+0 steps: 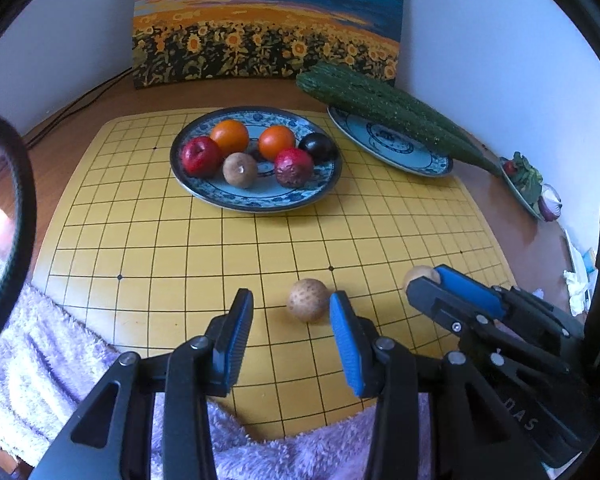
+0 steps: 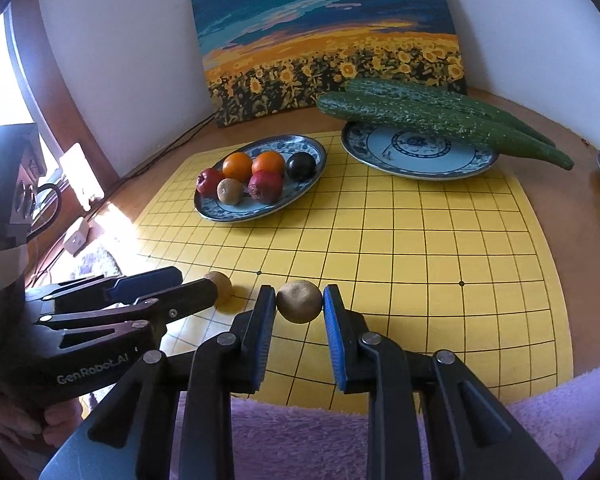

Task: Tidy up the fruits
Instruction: 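Close the left tool around the other small tan round fruit, then carry both tan fruits over the fruit plate and lower them among the fruits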

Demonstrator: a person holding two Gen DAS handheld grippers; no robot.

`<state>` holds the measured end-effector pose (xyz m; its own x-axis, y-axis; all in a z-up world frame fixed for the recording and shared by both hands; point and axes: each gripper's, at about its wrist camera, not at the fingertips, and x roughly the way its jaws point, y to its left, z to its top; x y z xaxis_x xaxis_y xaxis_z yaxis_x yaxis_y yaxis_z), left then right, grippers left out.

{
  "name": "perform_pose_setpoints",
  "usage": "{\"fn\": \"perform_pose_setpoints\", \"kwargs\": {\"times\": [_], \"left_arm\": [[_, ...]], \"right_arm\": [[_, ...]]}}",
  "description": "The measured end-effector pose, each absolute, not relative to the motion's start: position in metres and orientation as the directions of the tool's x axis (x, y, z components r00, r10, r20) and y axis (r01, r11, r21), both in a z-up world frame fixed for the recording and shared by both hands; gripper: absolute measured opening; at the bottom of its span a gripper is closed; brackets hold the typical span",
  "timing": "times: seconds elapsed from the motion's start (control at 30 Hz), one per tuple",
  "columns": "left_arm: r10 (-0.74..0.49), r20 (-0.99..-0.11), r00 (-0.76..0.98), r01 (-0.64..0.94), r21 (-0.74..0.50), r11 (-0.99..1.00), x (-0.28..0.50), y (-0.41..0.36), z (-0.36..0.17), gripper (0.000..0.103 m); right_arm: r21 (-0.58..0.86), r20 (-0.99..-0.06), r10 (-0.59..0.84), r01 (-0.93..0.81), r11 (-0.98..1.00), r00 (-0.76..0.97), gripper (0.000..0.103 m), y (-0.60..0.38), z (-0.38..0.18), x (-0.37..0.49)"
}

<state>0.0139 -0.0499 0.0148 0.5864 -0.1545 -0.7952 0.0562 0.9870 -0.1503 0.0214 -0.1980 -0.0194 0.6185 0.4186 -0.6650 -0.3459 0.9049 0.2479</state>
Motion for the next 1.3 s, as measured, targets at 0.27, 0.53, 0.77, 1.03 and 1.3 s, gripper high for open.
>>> {"fn": "perform_pose_setpoints", "kwargs": {"times": [0.27, 0.53, 0.77, 1.03, 1.3], "left_arm": [[-0.151, -0.799, 0.583, 0.069, -0.136, 0.988, 0.016, -0.057, 0.011, 0.042], [-0.143, -0.803, 0.578, 0.069, -0.126, 0.990, 0.021, -0.061, 0.006, 0.036], [-0.161, -0.802, 0.575, 0.082, -0.139, 0.987, 0.022, -0.062, 0.005, 0.025], [-0.163, -0.778, 0.607, 0.081, -0.143, 0.986, 0.021, -0.052, 0.020, 0.025], [-0.139, -0.749, 0.648, 0.055, -0.136, 0.989, 0.029, -0.035, 0.038, 0.025]], "right_arm": [[0.261, -0.662, 0.422, -0.338, 0.904, 0.619, 0.026, -0.203, -0.021, 0.024], [0.272, -0.661, 0.426, -0.332, 0.903, 0.618, 0.026, -0.207, -0.022, 0.024], [0.278, -0.660, 0.429, -0.330, 0.902, 0.616, 0.026, -0.208, -0.021, 0.026], [0.267, -0.653, 0.430, -0.342, 0.901, 0.623, 0.026, -0.204, -0.012, 0.029], [0.243, -0.647, 0.435, -0.371, 0.896, 0.627, 0.026, -0.192, 0.002, 0.034]]}}
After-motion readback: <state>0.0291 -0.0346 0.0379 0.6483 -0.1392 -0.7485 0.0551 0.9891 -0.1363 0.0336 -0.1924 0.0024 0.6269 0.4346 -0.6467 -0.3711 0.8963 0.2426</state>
